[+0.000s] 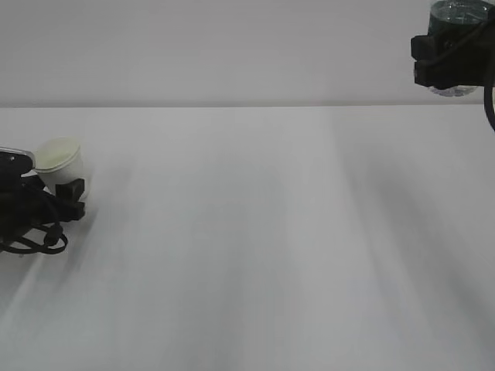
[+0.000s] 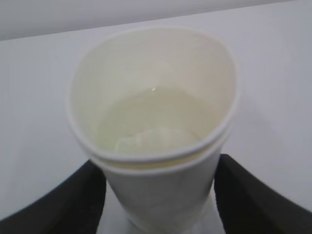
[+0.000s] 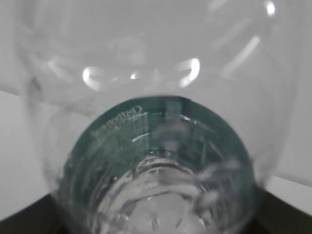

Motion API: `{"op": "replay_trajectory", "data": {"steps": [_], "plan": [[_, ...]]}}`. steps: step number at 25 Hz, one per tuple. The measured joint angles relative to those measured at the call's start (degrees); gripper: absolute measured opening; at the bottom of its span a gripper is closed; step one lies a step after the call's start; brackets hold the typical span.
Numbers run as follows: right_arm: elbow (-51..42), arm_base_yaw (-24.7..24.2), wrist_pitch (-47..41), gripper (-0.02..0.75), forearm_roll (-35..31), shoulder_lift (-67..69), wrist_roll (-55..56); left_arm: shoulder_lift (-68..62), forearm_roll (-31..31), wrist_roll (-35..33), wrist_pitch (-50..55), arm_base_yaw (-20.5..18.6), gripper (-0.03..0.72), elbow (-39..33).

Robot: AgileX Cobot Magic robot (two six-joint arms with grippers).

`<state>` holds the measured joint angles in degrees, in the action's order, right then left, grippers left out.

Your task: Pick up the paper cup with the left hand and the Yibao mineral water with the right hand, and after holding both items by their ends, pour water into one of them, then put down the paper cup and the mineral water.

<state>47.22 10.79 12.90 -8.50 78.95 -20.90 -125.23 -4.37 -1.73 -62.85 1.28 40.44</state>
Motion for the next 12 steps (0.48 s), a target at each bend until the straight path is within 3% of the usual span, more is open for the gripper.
{"op": "replay_trajectory", "data": {"steps": [8,12], "plan": [[0.0,0.0,-0.13,0.452,0.0,0.0,0.0,0.0,0.08,0.0,-1.22,0.0,0.492,0.0],[0.0,0.0,-0.13,0.452,0.0,0.0,0.0,0.0,-0.03,0.0,-1.9,0.0,0.531,0.0]]}}
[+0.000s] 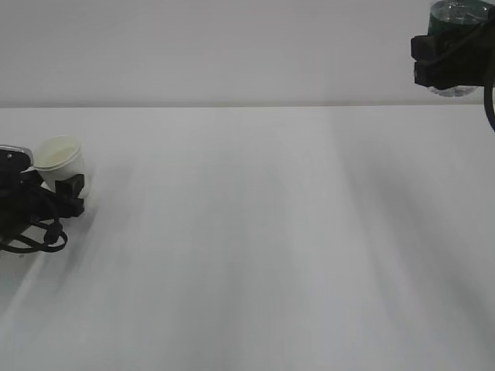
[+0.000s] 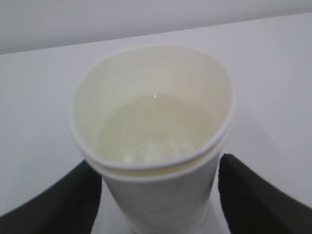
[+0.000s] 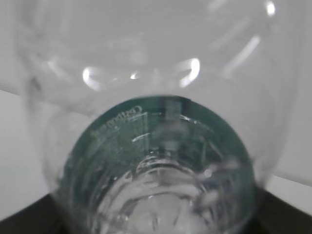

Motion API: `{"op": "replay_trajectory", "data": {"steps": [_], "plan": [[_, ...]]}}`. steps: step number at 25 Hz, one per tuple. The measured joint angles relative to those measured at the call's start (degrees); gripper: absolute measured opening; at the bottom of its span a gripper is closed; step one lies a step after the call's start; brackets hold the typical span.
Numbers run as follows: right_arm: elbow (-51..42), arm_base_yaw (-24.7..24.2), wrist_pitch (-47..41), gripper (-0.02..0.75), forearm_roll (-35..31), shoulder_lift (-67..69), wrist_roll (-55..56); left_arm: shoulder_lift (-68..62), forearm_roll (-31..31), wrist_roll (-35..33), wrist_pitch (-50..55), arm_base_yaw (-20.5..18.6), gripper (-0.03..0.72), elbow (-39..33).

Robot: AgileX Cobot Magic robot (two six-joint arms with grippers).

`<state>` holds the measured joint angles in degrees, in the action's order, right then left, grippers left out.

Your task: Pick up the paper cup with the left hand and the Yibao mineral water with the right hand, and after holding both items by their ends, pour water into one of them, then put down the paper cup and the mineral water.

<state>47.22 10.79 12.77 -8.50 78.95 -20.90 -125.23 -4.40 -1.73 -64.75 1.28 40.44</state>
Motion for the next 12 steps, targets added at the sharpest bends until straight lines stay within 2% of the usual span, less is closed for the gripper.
{"op": "replay_trajectory", "data": {"steps": [4,12], "plan": [[0.0,0.0,0.0,0.452,0.0,0.0,0.0,0.0,-0.12,0.0,-0.68,0.0,0.558,-0.88],[0.0,0.0,0.0,0.452,0.0,0.0,0.0,0.0,1.78,-0.1,-0.68,0.0,0.562,-7.08]]}}
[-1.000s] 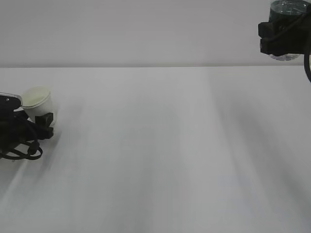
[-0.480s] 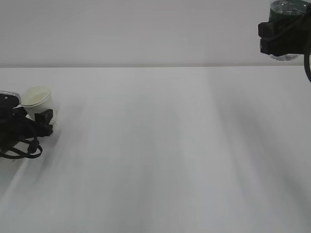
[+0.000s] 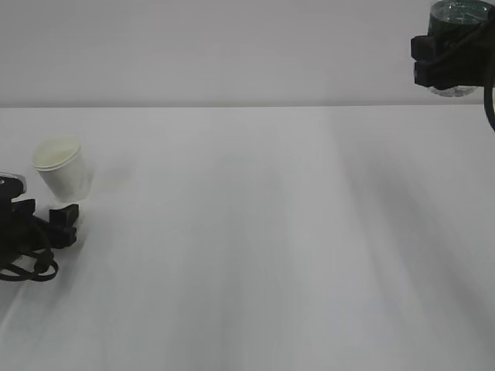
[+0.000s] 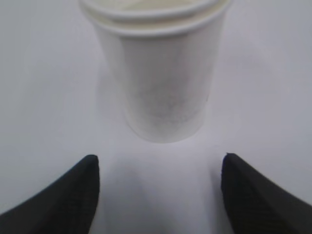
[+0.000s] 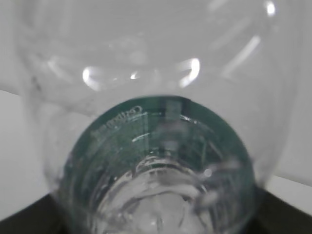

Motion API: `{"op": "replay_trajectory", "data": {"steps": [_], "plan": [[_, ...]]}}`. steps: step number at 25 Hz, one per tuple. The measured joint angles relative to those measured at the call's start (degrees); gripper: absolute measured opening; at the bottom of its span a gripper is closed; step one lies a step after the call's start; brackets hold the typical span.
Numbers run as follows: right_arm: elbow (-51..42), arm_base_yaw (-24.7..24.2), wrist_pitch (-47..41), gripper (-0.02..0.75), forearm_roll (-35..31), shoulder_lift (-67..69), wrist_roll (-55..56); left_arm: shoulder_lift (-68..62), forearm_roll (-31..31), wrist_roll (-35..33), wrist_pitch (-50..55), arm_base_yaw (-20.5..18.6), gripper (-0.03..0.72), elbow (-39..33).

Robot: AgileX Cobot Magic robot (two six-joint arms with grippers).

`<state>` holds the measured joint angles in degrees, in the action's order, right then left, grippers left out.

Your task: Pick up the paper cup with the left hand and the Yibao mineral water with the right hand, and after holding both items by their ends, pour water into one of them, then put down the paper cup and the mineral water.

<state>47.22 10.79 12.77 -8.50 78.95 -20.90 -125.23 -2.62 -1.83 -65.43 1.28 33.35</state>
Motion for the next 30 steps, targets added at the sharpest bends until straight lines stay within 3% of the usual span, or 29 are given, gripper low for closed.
{"op": "replay_trajectory", "data": {"steps": [30], "plan": [[0.0,0.0,-0.02,0.452,0.0,0.0,0.0,10.81,0.86,0.0,-0.84,0.0,0.56,-7.25]]}}
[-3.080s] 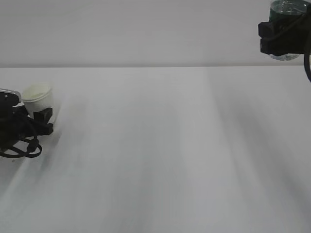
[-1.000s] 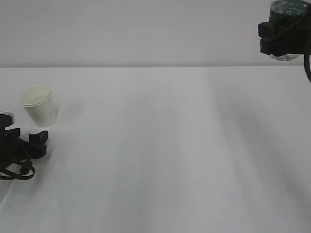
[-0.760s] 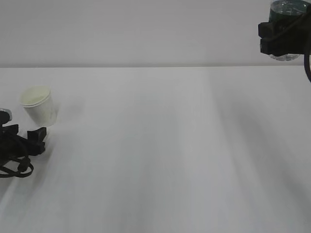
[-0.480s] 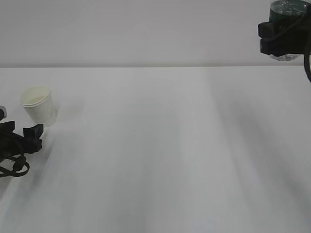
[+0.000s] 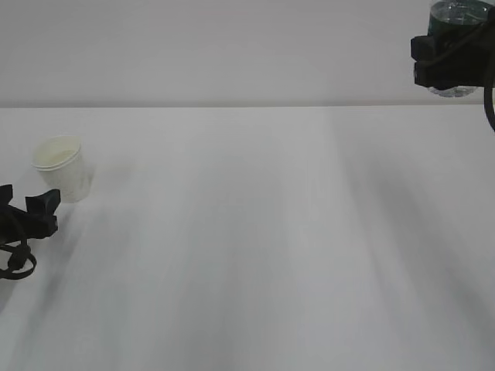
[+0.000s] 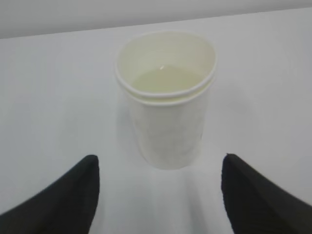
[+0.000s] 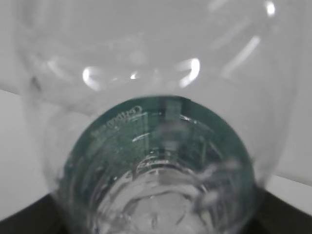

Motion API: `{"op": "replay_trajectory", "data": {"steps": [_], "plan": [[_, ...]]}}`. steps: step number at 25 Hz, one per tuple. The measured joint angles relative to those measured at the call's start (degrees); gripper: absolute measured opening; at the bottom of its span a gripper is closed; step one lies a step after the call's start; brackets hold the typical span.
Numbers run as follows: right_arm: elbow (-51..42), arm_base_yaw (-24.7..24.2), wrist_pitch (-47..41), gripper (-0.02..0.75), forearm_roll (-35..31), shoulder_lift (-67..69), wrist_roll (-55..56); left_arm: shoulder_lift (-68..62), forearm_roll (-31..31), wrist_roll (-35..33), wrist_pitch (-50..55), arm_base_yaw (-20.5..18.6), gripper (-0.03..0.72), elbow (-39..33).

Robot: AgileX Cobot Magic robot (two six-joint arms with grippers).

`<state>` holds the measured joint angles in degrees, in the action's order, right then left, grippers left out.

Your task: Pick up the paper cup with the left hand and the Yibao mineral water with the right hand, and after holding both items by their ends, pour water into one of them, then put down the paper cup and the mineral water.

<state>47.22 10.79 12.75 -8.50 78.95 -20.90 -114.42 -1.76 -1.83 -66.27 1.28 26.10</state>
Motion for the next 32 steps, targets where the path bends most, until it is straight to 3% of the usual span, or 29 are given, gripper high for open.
{"op": "replay_trajectory", "data": {"steps": [18,32], "plan": [[0.0,0.0,-0.09,0.452,0.0,0.0,0.0,9.82,0.09,-2.13,0.0,0.0,0.54,-0.09],[0.0,0.0,-0.2,0.452,-4.42,0.0,0.0,23.17,0.09,-2.24,8.96,0.0,0.538,-0.43]]}}
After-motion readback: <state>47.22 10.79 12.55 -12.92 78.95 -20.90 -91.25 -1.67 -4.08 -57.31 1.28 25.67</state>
